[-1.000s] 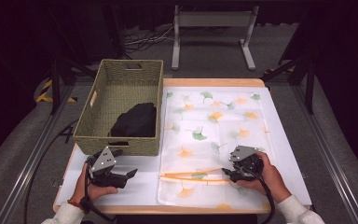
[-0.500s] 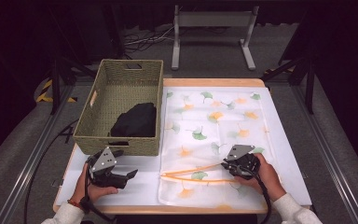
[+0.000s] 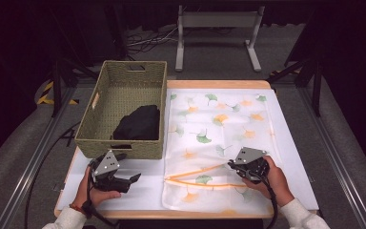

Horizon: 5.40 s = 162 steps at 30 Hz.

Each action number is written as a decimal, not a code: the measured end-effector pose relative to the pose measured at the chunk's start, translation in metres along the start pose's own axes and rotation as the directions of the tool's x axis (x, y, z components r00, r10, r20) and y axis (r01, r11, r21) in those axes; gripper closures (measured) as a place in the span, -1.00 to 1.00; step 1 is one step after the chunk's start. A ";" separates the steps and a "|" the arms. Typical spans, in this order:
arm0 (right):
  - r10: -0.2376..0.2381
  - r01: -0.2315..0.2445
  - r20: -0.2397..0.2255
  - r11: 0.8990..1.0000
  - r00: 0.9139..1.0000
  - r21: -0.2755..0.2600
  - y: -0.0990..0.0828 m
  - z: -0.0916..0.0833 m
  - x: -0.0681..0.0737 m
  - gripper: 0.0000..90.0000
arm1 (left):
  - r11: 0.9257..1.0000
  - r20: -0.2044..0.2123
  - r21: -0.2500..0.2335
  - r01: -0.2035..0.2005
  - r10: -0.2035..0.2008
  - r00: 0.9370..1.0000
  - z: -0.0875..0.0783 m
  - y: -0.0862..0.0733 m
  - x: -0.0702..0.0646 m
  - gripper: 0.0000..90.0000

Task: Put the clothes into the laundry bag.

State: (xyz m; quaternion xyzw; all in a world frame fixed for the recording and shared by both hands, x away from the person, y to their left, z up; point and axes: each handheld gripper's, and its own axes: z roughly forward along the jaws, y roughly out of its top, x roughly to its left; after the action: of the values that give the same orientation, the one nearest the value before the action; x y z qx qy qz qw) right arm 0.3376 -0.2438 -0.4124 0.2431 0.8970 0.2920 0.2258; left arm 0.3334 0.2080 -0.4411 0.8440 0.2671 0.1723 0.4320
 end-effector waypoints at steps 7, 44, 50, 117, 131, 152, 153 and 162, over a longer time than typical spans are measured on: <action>-0.007 0.009 0.027 0.999 1.000 -0.054 0.005 -0.009 0.001 0.97 | 1.000 0.004 -0.005 0.002 -0.002 1.000 -0.001 0.000 0.000 -0.70; 0.013 0.000 0.076 0.985 0.997 -0.171 0.020 -0.030 0.000 0.97 | 0.982 -0.025 -0.082 -0.172 0.171 0.985 -0.056 0.085 0.043 -0.72; 0.014 -0.002 0.071 0.986 0.997 -0.167 0.019 -0.029 0.001 0.97 | 0.982 0.002 -0.036 -0.187 0.188 0.982 -0.040 0.106 0.065 -0.75; 0.005 -0.001 0.026 0.990 1.000 -0.143 0.012 -0.023 0.004 0.97 | 0.801 0.083 0.551 -0.234 0.226 0.970 0.103 0.121 0.125 0.33; 0.005 -0.001 0.027 0.989 1.000 -0.148 0.010 -0.024 0.003 0.97 | 0.857 -0.011 0.466 -0.221 0.255 0.967 0.073 0.146 0.123 0.38; 0.004 -0.001 0.021 0.989 1.000 -0.149 0.010 -0.024 0.004 0.97 | 0.912 -0.087 0.346 -0.219 0.264 0.961 0.009 0.178 0.115 0.39; 0.004 -0.001 0.021 0.989 1.000 -0.149 0.010 -0.024 0.004 0.97 | 0.912 -0.087 0.346 -0.219 0.264 0.961 0.009 0.178 0.115 0.39; 0.005 -0.002 0.017 0.989 1.000 -0.150 0.010 -0.023 0.004 0.97 | 0.924 -0.061 0.283 -0.258 0.286 0.956 -0.006 0.198 0.095 0.39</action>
State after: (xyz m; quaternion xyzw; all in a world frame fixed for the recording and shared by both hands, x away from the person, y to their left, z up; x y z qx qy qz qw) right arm 0.3250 -0.2438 -0.3898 0.2295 0.8702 0.3568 0.2506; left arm 0.4659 0.1727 -0.2693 0.9144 0.1900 0.2345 0.2697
